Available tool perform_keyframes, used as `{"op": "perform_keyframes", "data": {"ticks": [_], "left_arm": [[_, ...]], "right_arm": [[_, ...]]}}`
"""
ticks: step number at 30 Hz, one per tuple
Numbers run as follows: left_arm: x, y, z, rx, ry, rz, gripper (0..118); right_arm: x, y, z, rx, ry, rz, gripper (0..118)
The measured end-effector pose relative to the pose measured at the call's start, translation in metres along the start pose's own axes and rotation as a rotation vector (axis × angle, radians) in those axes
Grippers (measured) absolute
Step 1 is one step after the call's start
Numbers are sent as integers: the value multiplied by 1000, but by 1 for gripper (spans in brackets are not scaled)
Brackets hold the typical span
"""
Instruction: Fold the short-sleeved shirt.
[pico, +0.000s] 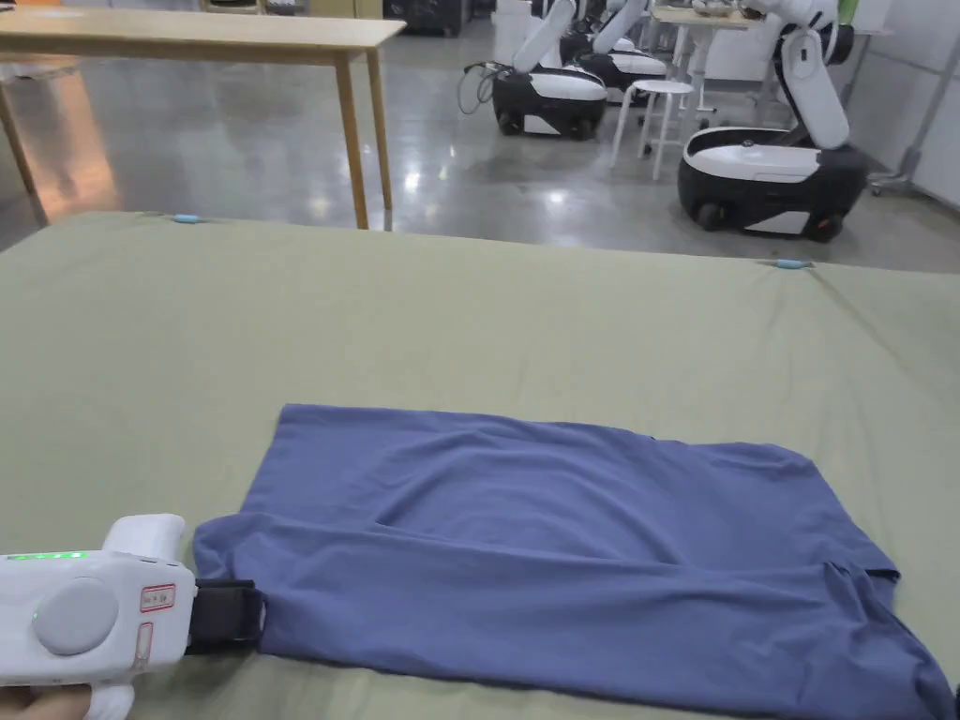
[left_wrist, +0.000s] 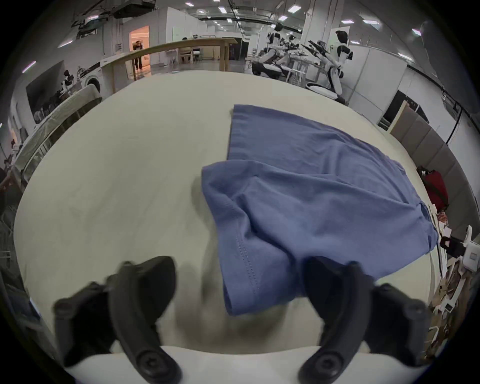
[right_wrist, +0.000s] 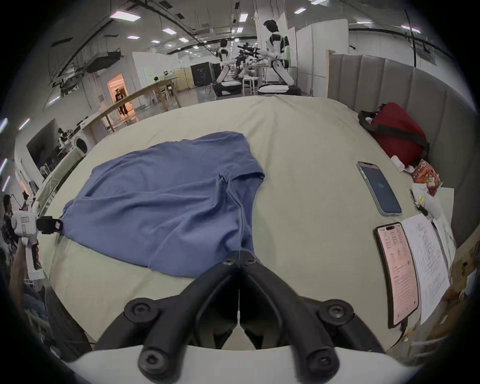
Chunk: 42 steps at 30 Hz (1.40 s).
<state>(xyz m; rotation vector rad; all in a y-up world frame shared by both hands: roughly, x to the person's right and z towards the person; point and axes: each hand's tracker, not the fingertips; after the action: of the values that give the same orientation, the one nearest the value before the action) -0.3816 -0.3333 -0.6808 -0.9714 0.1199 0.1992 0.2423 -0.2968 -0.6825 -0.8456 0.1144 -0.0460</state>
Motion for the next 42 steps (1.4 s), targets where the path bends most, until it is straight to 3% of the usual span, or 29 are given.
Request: {"op": "perform_keyframes", "data": {"ticks": [1,3,4,5,6,11,12,14,15,16,22,29,42], "left_arm": [[4,0,1,4,-5,-9,79],[12,1,6,4,-12,-26,56],[13,1,9,10,-44,-43,33],[13,2,10,3,-94,-46,15],[17,5,9,0,-92,-45,5],[24,1,16,15,-59,-42,5],[26,-1,18,13,-61,-37,5],[20,2,16,12,-59,-36,5],[20,1,17,14,-56,-39,5],[21,0,18,6,-58,-38,5],[19,2,28,23,-10,-80,4],[7,-2,49,28,-31,-56,4],[-10,-66,104,-4,-35,-63,4]], "right_arm": [[0,1,-2,-3,2,4,1],[-1,2,-6,-11,-1,9,7],[-3,4,-3,-12,4,11,43],[-3,5,-5,-18,7,10,87],[-3,5,-11,-30,17,8,118],[-6,9,-28,-74,9,31,114],[2,7,-42,-81,7,28,107],[9,8,-49,-94,19,12,39],[10,8,-52,-93,14,6,26],[-1,6,-45,-94,22,4,20],[-14,5,-29,-61,27,24,12],[-12,-2,7,-37,56,-7,12],[-18,-56,82,-49,73,19,12]]}}
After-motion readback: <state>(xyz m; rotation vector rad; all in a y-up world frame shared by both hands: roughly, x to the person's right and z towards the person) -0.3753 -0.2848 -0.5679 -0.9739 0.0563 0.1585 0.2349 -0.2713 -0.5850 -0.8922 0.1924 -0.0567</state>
